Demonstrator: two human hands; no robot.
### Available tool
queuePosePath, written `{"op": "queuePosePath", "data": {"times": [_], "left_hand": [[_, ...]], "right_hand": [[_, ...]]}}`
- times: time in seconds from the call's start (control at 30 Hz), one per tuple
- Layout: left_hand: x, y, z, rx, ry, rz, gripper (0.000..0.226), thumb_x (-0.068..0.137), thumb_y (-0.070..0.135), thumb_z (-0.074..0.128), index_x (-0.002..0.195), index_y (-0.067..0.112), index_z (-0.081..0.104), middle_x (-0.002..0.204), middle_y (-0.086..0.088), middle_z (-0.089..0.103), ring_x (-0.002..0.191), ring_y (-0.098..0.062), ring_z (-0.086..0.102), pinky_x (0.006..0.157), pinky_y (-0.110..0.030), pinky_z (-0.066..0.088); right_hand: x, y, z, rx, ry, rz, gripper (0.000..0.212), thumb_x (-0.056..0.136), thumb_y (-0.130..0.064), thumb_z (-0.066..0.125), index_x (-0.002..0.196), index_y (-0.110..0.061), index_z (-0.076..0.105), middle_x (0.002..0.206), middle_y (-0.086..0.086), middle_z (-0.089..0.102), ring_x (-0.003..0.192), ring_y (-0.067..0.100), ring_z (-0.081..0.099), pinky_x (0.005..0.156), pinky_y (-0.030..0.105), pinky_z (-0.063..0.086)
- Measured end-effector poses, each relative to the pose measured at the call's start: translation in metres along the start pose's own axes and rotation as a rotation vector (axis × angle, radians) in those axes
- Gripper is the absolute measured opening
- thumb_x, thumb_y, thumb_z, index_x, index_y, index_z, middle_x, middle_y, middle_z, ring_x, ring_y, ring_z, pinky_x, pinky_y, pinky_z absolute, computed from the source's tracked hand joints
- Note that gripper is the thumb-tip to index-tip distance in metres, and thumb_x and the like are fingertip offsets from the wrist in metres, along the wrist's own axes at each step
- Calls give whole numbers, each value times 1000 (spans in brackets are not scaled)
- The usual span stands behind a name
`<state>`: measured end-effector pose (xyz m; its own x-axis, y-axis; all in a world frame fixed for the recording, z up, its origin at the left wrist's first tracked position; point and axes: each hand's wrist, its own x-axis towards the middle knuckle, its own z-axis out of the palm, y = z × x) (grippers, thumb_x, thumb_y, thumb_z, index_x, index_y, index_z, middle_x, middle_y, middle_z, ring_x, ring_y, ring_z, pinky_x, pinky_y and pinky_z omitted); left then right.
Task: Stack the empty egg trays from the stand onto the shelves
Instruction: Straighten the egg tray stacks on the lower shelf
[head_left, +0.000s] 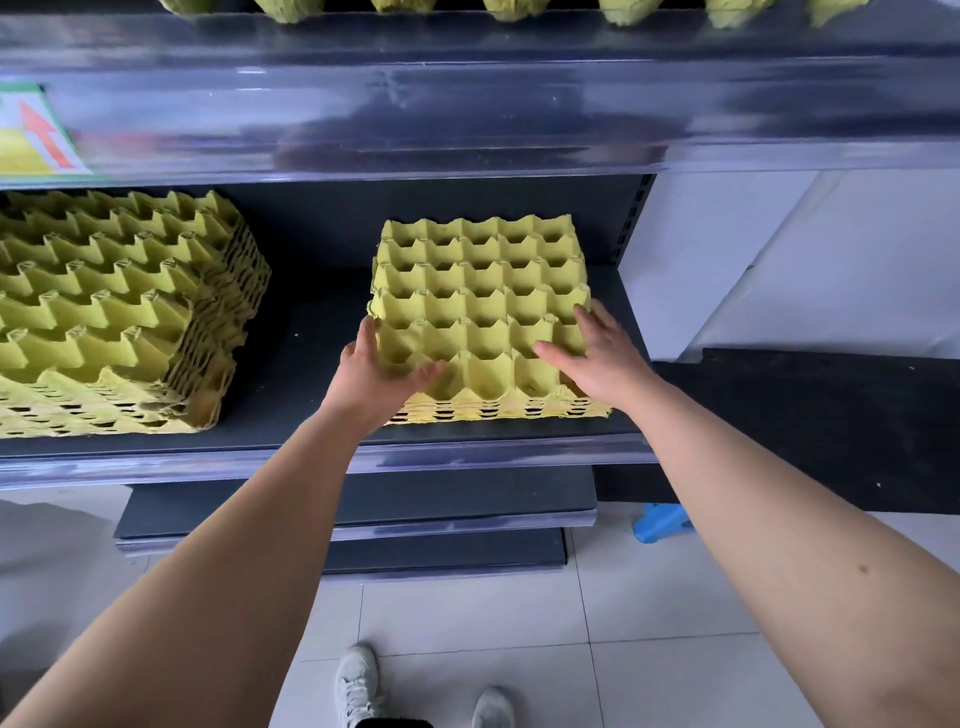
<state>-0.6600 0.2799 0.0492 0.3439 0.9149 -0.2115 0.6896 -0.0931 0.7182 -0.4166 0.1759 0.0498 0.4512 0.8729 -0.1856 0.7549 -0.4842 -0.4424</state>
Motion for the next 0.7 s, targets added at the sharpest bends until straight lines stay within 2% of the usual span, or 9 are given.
{"op": "queuePosePath", "data": {"times": [0.13, 0.27, 0.37, 0.5, 0.6, 0.7], "left_hand": [[5, -3, 4, 6, -6, -12, 104, 72, 57, 73, 150, 25, 13, 146, -12, 34, 128, -30, 42, 98, -38, 38], [2, -6, -1, 24, -31, -6, 110, 72, 60, 72, 153, 26, 6, 147, -12, 33, 131, -30, 39, 103, -39, 36], [-7, -12, -7, 46, -11, 3, 105, 67, 61, 75, 150, 27, 20, 139, -10, 41, 123, -27, 45, 97, -36, 39], [-27, -23, -11, 117, 35, 49, 92, 70, 53, 78, 144, 21, 33, 134, -8, 47, 110, -20, 49, 86, -27, 38], [-34, -25, -11, 127, 100, 59, 77, 78, 44, 74, 141, 17, 39, 132, -9, 52, 113, -24, 50, 84, -27, 36], [-37, -22, -9, 113, 118, 40, 73, 78, 41, 75, 138, 17, 42, 127, -11, 53, 98, -19, 48, 81, -27, 37]], "right_hand": [[9, 0, 5, 2, -15, 22, 86, 86, -69, 39, 151, -17, 16, 159, 4, 5, 142, 27, 21, 114, 42, 23], [5, -5, 3, 23, -55, 50, 90, 84, -70, 41, 152, -21, 8, 159, 0, -8, 144, 25, 15, 115, 41, 20], [-9, -5, 4, 46, -59, 28, 94, 81, -70, 47, 152, -23, 7, 159, 2, -12, 145, 25, 11, 116, 41, 17], [-36, -5, 13, 40, 15, -5, 88, 82, -64, 54, 150, -21, 18, 158, 9, -6, 145, 27, 9, 115, 40, 20], [-50, -3, 24, 28, 64, -14, 83, 83, -60, 54, 147, -17, 26, 158, 11, 3, 145, 28, 9, 114, 41, 24], [-49, 0, 28, 16, 51, -13, 79, 85, -60, 52, 147, -16, 28, 158, 12, 1, 145, 31, 8, 115, 42, 23]]}}
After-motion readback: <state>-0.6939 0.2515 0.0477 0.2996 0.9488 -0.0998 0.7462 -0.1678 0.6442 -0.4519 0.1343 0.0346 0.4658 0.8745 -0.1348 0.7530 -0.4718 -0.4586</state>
